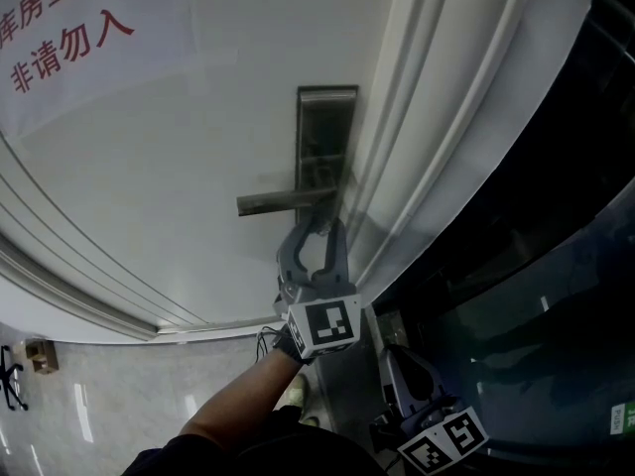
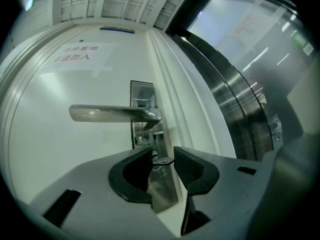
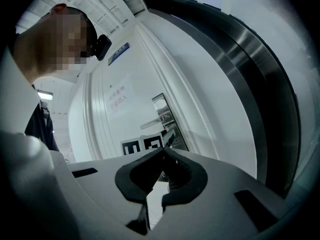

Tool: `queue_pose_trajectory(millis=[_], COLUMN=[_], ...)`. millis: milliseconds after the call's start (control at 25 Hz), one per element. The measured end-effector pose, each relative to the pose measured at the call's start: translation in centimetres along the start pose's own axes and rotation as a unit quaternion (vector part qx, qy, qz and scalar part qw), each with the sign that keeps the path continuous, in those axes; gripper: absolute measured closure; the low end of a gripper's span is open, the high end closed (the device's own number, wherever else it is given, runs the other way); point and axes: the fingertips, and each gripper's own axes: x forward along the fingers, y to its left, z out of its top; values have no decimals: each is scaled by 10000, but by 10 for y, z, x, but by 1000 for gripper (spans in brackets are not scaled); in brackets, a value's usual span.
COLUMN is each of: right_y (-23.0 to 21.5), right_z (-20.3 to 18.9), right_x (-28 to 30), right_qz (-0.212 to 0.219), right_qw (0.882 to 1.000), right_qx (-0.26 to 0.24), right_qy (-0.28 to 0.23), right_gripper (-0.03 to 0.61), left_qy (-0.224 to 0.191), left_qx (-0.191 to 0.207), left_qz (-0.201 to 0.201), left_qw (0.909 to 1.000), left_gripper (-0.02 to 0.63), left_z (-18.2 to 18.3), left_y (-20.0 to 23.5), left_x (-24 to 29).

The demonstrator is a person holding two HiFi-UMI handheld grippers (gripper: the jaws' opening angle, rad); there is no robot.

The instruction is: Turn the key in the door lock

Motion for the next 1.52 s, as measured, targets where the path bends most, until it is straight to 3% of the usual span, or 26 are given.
queue_pose_trajectory(millis=[480, 1120, 1520], right_y=[-2, -1, -7], right_z=[-1, 1, 1], right_x=[-2, -2, 1], right_qz=[-95, -126, -120], right_qw=[10000, 9999, 9999], right_qx=[-2, 45, 92], right_qy=[29, 17, 31], right_gripper=[566, 566, 566], left_qy=[251, 322, 86], left_qx=[-185, -189, -2], left_qz=[397, 143, 93], left_qw=[9987, 9992, 9999], left_gripper=[482, 477, 475], left_z=[-6, -5, -7], left_y=[0, 7, 7], left_x=[5, 27, 30])
